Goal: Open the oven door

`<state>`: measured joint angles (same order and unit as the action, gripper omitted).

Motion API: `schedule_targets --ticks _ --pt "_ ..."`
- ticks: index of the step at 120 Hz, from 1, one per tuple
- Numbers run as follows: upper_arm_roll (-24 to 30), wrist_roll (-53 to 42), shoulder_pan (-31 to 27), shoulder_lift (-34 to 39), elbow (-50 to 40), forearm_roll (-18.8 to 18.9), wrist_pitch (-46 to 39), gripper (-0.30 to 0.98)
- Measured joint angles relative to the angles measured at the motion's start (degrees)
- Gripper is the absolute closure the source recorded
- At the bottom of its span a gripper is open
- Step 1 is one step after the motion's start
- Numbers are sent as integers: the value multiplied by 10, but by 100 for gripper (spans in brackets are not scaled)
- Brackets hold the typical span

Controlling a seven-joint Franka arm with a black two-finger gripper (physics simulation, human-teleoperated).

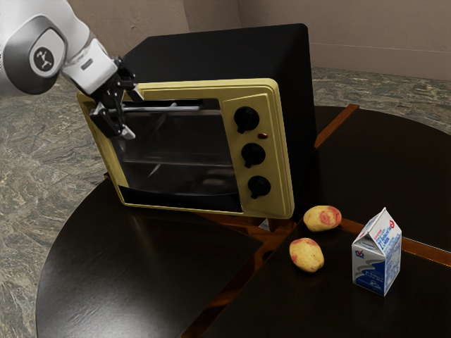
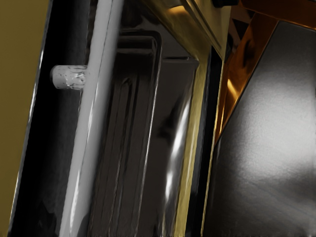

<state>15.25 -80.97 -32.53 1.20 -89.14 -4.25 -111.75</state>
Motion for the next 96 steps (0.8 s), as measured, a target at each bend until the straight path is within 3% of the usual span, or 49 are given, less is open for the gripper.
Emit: schedule_targets --ticks 34,47,56,62,67,70,76,82,88,96 --pt "-2 -10 -1 7 -25 1 2 -1" --pt "0 -14 -5 62 -93 1 -9 0" --pt "1 -18 -2 170 -205 -2 -27 9" --pt "-4 -26 4 330 -330 -15 -37 7" --pt "-75 -40 17 544 -417 -32 -16 5" --pt "-134 -48 20 602 -365 -39 7 4" --pt "-184 -54 29 485 -126 -57 52 3" --pt "-136 -41 33 274 76 -68 80 3" --pt "-91 -20 36 151 165 -65 91 2" --pt "-72 26 36 89 205 -50 115 1"
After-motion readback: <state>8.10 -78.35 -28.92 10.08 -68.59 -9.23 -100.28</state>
